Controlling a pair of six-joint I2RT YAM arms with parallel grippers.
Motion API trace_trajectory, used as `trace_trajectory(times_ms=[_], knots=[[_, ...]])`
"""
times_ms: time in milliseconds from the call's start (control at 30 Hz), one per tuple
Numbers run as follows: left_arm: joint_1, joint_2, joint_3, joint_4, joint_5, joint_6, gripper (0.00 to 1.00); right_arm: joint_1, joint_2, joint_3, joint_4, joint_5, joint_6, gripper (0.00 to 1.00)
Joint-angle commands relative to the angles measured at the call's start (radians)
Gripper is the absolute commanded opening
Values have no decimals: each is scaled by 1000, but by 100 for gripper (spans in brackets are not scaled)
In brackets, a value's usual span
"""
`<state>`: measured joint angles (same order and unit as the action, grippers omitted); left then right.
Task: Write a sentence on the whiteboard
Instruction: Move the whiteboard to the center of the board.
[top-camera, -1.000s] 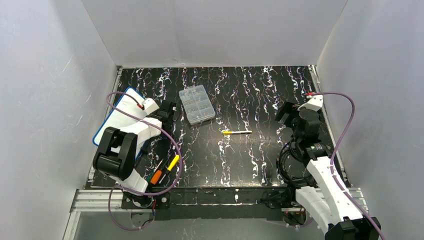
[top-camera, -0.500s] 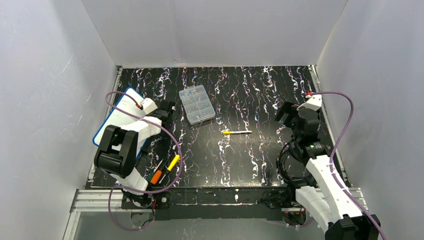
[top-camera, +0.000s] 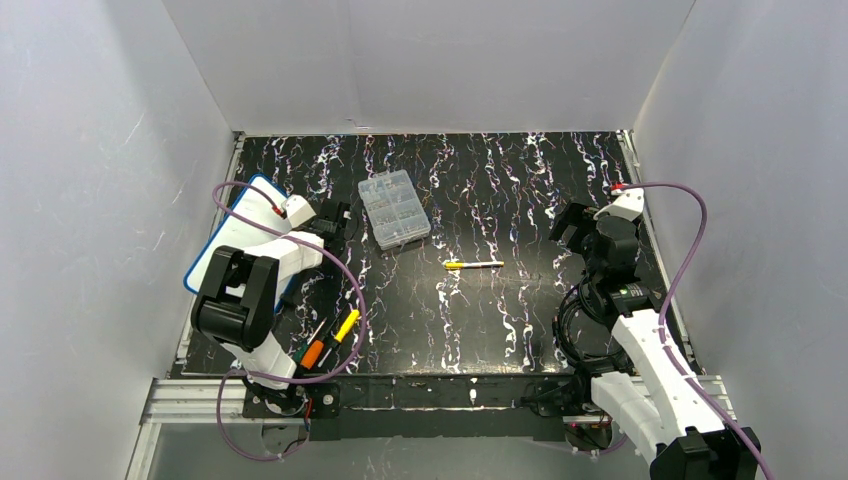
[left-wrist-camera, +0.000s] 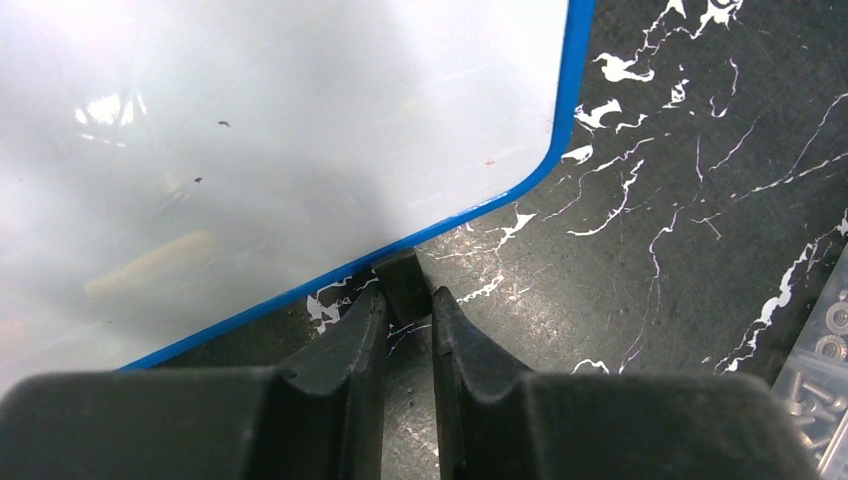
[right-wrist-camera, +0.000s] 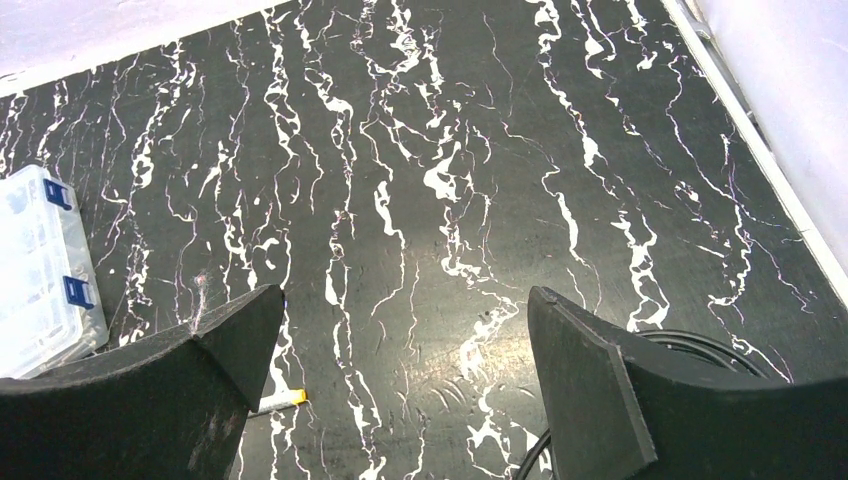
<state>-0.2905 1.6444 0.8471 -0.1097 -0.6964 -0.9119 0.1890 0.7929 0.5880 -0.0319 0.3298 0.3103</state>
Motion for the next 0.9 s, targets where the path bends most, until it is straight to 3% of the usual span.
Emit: trace_trajectory(times_ms=[0,167,467,867], knots=[[11,-1,16,-37,-59,18,8,-4,-3,29,52,0,-5,100],[11,-29,-25,-32,-49,14,0,-4,-8,27,50,5,-5,100],[-21,-104,-97,-8,-14,34,0,-4,-21,26,42,10,-5,100],[-159,-225,-186,-20,0,19,0,-3,-50,20,33,15,-5,100]])
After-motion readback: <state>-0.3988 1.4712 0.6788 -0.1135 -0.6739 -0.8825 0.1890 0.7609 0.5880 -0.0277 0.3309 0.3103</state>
